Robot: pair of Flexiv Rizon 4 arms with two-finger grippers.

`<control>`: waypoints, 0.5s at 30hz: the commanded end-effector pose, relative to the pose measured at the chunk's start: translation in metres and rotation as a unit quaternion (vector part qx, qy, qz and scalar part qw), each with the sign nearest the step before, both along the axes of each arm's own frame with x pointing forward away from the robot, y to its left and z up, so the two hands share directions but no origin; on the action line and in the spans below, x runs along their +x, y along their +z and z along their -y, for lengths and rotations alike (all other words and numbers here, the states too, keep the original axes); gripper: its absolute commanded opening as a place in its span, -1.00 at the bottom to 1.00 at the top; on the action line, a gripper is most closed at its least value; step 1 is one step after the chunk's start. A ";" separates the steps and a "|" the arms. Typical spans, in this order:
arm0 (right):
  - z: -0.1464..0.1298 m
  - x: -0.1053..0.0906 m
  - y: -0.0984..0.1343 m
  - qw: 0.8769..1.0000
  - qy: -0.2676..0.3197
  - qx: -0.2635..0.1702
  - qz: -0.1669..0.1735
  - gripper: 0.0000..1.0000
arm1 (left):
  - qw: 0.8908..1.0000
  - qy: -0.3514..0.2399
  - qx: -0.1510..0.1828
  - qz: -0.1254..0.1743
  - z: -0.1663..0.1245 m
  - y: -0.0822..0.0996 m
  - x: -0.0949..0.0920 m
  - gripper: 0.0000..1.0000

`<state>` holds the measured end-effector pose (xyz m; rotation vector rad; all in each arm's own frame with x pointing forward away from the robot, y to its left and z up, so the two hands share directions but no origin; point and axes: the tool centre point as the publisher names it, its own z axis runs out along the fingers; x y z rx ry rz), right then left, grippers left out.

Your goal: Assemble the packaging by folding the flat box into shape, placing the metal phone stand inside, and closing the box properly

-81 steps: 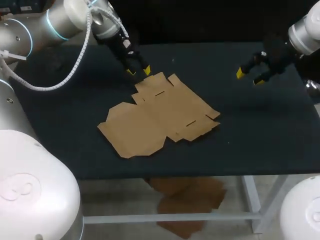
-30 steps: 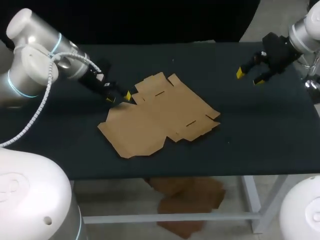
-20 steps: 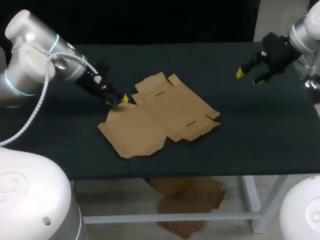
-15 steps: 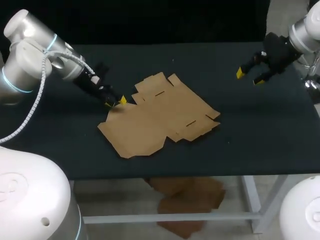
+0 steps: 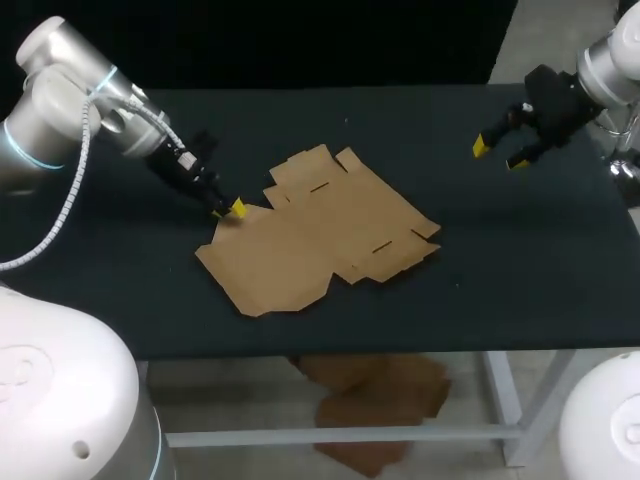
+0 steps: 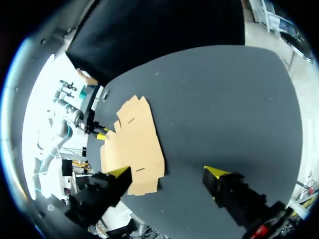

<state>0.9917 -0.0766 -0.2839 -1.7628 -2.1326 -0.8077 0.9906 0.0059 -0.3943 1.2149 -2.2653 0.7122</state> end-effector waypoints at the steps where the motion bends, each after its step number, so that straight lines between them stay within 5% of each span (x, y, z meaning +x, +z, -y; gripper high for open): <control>1: 0.000 0.000 0.001 1.000 0.000 0.000 -0.001 1.00 | 1.000 -0.015 0.004 -0.015 0.000 -0.003 0.006 -0.04; 5: 0.000 0.000 0.001 1.000 0.000 0.000 -0.001 1.00 | 1.000 -0.016 0.007 -0.018 0.000 -0.004 0.006 -0.53; 7: 0.000 0.000 0.001 1.000 0.000 0.000 -0.001 1.00 | 1.000 -0.016 0.011 -0.019 0.001 -0.005 0.006 -0.95; 15: 0.000 0.000 0.001 1.000 0.000 0.000 -0.001 1.00 | 0.999 -0.032 0.017 -0.010 0.002 -0.001 0.012 -1.00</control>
